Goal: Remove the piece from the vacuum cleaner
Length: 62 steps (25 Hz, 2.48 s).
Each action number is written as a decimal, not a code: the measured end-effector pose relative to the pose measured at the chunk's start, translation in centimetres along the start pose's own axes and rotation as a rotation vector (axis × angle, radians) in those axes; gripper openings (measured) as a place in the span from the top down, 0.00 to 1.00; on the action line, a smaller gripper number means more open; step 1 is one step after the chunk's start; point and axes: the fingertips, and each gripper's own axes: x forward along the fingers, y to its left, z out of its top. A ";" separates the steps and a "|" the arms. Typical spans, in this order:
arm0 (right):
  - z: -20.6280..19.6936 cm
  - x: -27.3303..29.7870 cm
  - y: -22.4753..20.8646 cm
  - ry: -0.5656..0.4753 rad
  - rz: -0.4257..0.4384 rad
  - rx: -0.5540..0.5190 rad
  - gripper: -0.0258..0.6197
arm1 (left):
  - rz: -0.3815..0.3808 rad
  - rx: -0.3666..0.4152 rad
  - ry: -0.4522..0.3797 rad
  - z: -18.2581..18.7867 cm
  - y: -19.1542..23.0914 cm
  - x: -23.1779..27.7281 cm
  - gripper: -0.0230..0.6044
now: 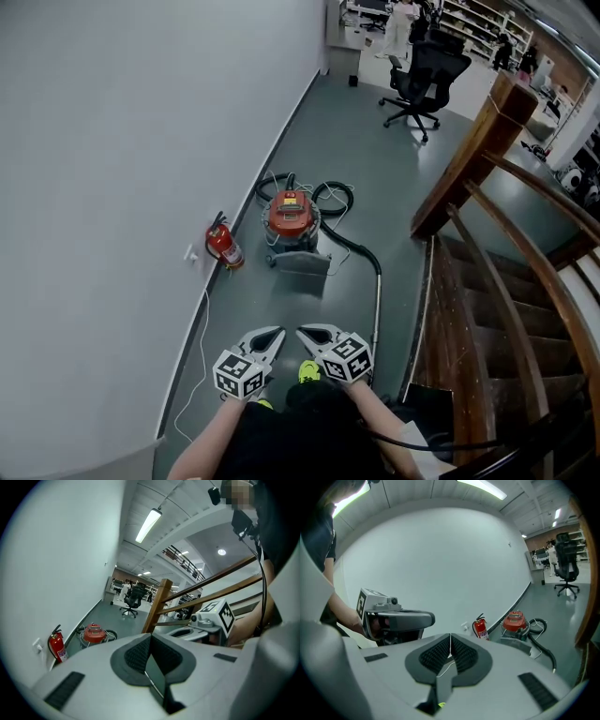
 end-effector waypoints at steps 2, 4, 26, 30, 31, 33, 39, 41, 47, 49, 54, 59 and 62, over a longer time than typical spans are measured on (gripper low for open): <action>0.0 -0.2 -0.7 0.003 0.007 -0.001 0.94 | 0.008 0.000 0.005 0.0 0.1 0.8 0.95; 0.0 -0.4 -1.5 0.010 0.012 -0.005 0.94 | 0.016 -0.003 0.006 0.1 0.1 1.7 0.95; 1.5 1.3 -6.4 0.032 -0.010 0.008 0.94 | -0.046 -0.026 0.053 0.9 3.0 7.1 0.95; 3.4 2.1 -7.7 0.033 -0.023 -0.002 0.94 | -0.078 -0.027 0.043 2.6 4.1 8.8 0.95; 3.9 2.4 -8.0 0.036 -0.028 -0.004 0.94 | -0.084 -0.028 0.042 2.9 4.4 9.2 0.95; 4.7 3.0 -8.6 0.037 -0.036 -0.003 0.94 | -0.094 -0.033 0.044 3.3 5.2 9.8 0.95; 7.2 5.1 -11.1 0.038 -0.065 0.002 0.94 | -0.136 -0.004 0.063 4.9 7.4 12.0 0.95; 7.9 5.4 -11.8 0.038 -0.078 0.012 0.94 | -0.151 -0.006 0.074 5.3 7.9 12.5 0.95; 9.4 6.7 -13.6 0.028 -0.126 0.055 0.94 | -0.196 0.002 0.114 6.2 9.9 13.9 0.95; 9.9 7.0 -14.1 0.024 -0.141 0.067 0.94 | -0.214 0.006 0.125 6.7 10.5 14.4 0.95; 10.7 8.2 -15.0 0.029 -0.154 0.074 0.94 | -0.240 0.025 0.146 7.1 11.9 15.0 0.95; 11.2 9.8 -16.5 0.040 -0.172 0.066 0.94 | -0.252 0.016 0.144 7.3 13.9 16.1 0.95; 11.4 10.3 -17.0 0.048 -0.176 0.062 0.94 | -0.254 0.022 0.148 7.4 14.5 16.4 0.95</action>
